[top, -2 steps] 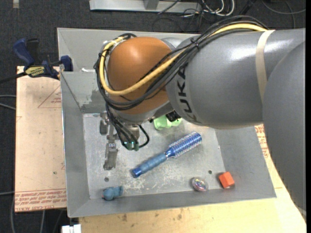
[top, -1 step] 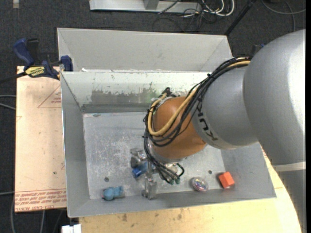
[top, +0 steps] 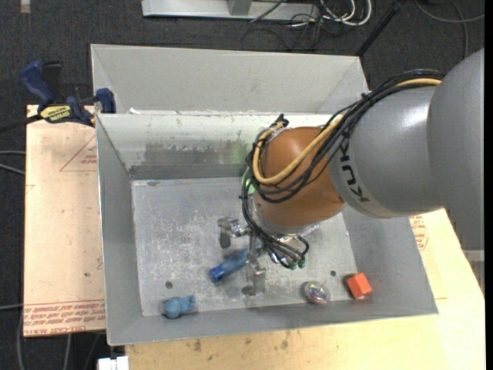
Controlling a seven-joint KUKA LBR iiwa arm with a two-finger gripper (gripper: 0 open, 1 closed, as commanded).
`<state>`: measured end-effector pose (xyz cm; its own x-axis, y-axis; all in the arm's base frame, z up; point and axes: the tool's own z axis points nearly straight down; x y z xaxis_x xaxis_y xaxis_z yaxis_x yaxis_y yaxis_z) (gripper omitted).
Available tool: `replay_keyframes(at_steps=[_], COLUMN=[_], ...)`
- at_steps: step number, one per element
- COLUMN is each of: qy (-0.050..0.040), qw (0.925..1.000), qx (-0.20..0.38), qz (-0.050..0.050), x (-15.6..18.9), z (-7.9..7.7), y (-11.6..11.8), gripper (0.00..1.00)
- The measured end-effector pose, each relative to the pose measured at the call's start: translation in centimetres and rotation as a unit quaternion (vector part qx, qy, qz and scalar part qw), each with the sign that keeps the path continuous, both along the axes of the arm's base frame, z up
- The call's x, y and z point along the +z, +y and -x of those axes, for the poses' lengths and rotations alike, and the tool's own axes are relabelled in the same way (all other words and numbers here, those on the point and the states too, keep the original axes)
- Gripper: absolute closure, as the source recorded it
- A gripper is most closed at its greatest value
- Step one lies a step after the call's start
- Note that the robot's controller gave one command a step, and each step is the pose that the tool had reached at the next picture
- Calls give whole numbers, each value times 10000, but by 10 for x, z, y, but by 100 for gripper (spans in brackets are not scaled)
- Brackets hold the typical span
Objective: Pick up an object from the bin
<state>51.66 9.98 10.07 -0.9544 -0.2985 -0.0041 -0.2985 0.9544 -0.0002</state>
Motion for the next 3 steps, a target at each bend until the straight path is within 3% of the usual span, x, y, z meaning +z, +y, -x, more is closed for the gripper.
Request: replay_keyframes(at_steps=[1, 2, 3], qy=[23, 27, 26], qw=[9991, 9997, 9997], qx=[-430, -234, -249], qz=[0, 1, -9], x=[-1, -32, -32], z=[4, -3, -4], y=[-20, -37, -36], gripper=[0, 0, 0])
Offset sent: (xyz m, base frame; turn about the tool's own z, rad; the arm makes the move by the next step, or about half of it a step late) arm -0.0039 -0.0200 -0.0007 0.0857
